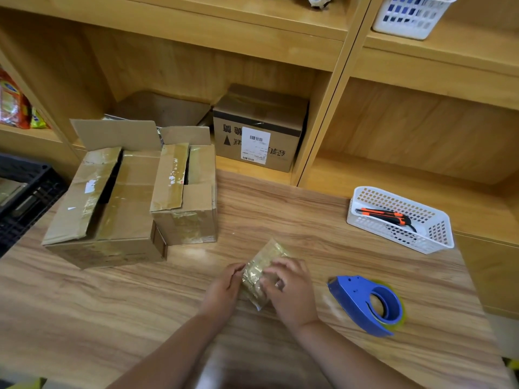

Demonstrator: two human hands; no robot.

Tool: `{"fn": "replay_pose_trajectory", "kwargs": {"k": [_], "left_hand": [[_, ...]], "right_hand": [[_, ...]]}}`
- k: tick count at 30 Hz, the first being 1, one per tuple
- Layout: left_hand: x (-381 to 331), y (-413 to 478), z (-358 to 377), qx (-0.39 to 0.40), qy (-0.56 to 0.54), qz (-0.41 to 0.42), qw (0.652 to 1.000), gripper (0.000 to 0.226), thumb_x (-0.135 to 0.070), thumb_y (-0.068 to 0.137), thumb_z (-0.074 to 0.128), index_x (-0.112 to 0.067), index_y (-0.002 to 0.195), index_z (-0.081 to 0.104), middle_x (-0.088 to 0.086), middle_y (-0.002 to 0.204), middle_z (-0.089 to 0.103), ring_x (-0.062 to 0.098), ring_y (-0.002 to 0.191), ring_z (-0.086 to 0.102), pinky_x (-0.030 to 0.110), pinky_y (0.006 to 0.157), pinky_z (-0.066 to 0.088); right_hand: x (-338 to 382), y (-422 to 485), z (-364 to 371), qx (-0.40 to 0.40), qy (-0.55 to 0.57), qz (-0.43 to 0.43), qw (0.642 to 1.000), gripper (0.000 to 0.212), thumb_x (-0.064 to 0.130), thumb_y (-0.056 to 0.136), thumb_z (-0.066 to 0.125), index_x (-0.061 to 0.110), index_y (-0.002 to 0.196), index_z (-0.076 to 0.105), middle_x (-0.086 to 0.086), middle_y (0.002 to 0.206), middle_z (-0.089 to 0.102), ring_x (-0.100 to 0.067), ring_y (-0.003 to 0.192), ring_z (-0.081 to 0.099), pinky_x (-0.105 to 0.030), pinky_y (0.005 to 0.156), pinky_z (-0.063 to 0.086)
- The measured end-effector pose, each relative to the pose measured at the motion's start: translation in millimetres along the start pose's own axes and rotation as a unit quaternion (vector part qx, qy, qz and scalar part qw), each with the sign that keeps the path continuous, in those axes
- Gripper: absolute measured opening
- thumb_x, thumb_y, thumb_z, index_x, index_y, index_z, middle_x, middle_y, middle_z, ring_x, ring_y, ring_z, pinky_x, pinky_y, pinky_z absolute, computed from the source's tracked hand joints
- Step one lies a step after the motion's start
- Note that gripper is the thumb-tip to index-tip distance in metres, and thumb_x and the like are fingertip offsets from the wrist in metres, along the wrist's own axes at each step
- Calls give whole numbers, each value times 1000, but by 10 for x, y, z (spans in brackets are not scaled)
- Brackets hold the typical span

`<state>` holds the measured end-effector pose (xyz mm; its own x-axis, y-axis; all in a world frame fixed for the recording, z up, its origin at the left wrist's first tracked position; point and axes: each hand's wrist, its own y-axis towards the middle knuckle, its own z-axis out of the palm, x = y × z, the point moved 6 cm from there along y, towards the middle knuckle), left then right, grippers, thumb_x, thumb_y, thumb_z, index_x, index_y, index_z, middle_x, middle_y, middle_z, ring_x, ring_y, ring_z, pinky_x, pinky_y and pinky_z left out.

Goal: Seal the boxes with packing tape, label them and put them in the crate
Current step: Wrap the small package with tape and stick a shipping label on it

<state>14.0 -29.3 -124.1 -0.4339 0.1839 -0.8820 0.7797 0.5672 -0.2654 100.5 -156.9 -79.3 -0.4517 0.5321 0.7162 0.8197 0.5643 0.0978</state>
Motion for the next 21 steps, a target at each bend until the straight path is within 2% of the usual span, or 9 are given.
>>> {"fn": "replay_pose_trajectory", "kwargs": {"k": [2, 4, 6, 8, 10, 12, 17, 19, 21], "left_hand": [[17, -23, 9, -9, -8, -27, 1000, 33, -20, 97, 47, -15, 130, 51, -10, 115, 56, 5, 109, 50, 12, 85, 33], [25, -18, 58, -10, -41, -47, 998, 44, -26, 95, 52, -14, 136, 43, -5, 123, 53, 8, 116, 48, 21, 98, 35], [7, -12, 112, -7, -41, -48, 998, 57, -37, 89, 57, -12, 137, 40, 0, 127, 53, 15, 119, 50, 35, 104, 39], [64, 12, 209, 8, -53, -42, 998, 53, -41, 85, 55, -14, 129, 44, 3, 120, 59, 18, 112, 55, 39, 98, 44], [42, 8, 269, 22, -65, -31, 997, 26, -24, 92, 53, -19, 116, 43, 0, 104, 61, 16, 97, 58, 29, 86, 48], [37, 38, 286, 23, -70, -19, 997, 13, -12, 96, 49, -18, 106, 43, -3, 92, 60, 9, 83, 57, 21, 73, 46], [-14, 67, 262, 34, -69, 3, 997, 6, -8, 97, 44, -8, 103, 44, -3, 88, 58, -10, 72, 53, 11, 67, 43], [-2, 67, 266, 45, -72, 4, 996, 5, -8, 98, 43, -10, 102, 44, -4, 87, 57, -10, 71, 52, 9, 65, 40], [14, 82, 267, 48, -76, 3, 996, 5, -8, 98, 42, -11, 102, 44, -3, 86, 57, -6, 71, 52, 11, 65, 40]], "right_hand": [[-87, 56, -80, -23, -53, 49, 997, 64, 60, 68, 50, 25, 119, 62, 10, 127, 47, -12, 123, 33, -29, 106, 26], [-174, 132, -86, 7, -87, 94, 992, 85, 62, 69, 59, 20, 141, 38, 1, 147, 30, -16, 136, 19, -33, 112, 15], [-248, 194, -2, 66, -106, 120, 985, 101, 59, 72, 67, 14, 148, 18, -2, 155, 17, -19, 142, 10, -34, 116, 9], [-306, 218, 85, 107, -95, 130, 981, 105, 57, 71, 69, 14, 149, 14, -2, 153, 20, -18, 141, 15, -33, 116, 17], [-351, 248, 113, 118, -69, 135, 981, 98, 54, 72, 71, 14, 147, 21, -1, 146, 30, -16, 137, 25, -30, 110, 28], [-399, 301, 113, 107, -63, 136, 983, 86, 50, 74, 72, 14, 142, 33, 1, 139, 38, -15, 131, 32, -29, 105, 32], [-473, 374, 86, 63, -29, 143, 987, 48, 46, 77, 70, 21, 114, 54, 7, 111, 53, -12, 105, 49, -30, 85, 43], [-485, 374, 64, 54, -21, 146, 988, 34, 46, 79, 68, 23, 100, 54, 11, 95, 54, -11, 89, 52, -28, 70, 41], [-478, 380, 24, 48, -26, 147, 988, 29, 45, 80, 67, 24, 91, 50, 13, 83, 50, -12, 77, 51, -26, 61, 35]]}}
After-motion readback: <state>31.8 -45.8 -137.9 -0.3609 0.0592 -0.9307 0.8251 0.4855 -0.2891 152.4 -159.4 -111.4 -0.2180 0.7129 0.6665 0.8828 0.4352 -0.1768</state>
